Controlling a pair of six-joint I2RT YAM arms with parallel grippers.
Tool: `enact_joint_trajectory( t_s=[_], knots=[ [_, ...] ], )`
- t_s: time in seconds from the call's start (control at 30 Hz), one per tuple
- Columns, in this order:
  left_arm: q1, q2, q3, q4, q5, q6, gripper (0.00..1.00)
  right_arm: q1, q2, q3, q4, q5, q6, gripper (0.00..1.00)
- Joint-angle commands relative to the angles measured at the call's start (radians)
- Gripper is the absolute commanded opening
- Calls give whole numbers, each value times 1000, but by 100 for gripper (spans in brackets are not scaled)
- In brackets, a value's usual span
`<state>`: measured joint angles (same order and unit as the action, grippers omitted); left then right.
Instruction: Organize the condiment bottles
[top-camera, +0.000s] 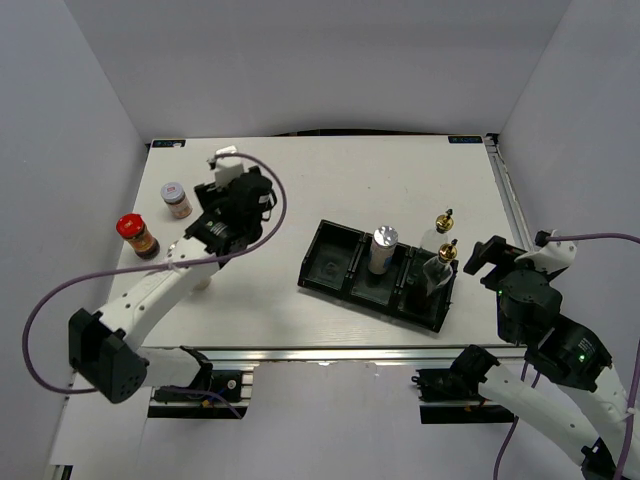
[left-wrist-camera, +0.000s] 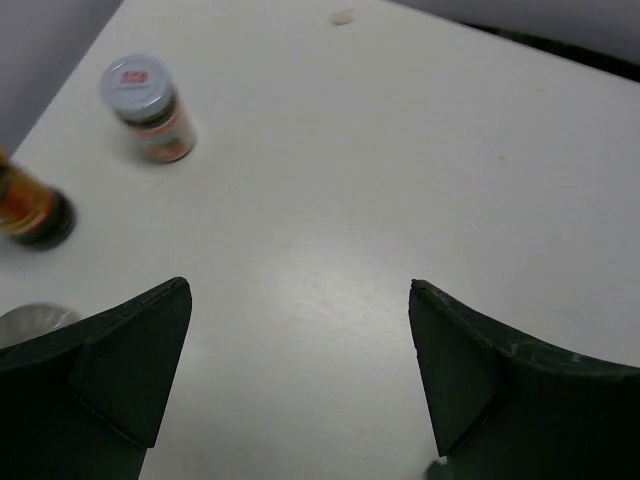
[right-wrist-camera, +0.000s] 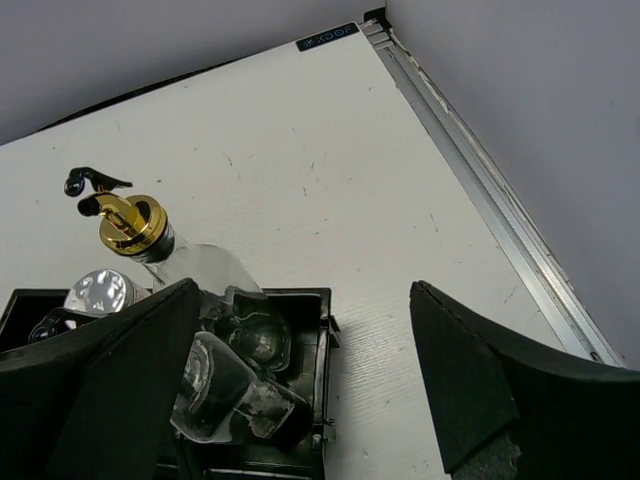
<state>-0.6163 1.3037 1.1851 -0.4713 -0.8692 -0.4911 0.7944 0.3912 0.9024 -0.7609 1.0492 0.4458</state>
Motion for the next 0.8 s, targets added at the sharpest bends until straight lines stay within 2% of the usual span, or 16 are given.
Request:
enact_joint_trajectory(
  t_s=[0.0,0.1,0.17,0.33,0.43,0.63,0.77],
  knots=[
    [27,-156,-59,-154,-133,-160,98,8,34,33,12,40,13,89],
    [150,-216,-108,-205,-131,-225,98,8,46,23,20,25,14,89],
    [272,-224,-146,-228,-96,-250,98,8,48,12,41,12,4,89],
    [504,-169,-214,-215,80,-302,98,8,38,10,52,0,-10,89],
    [555,-150,-271,-159,157,-302,98,9,9,-14,90,-8,-28,89],
    [558,-84,-295,-101,226,-274,98,11,-12,-25,100,-14,-32,89],
    [556,-32,-318,-33,340,-274,97,11,-2,-27,101,-9,-33,89]
  ],
)
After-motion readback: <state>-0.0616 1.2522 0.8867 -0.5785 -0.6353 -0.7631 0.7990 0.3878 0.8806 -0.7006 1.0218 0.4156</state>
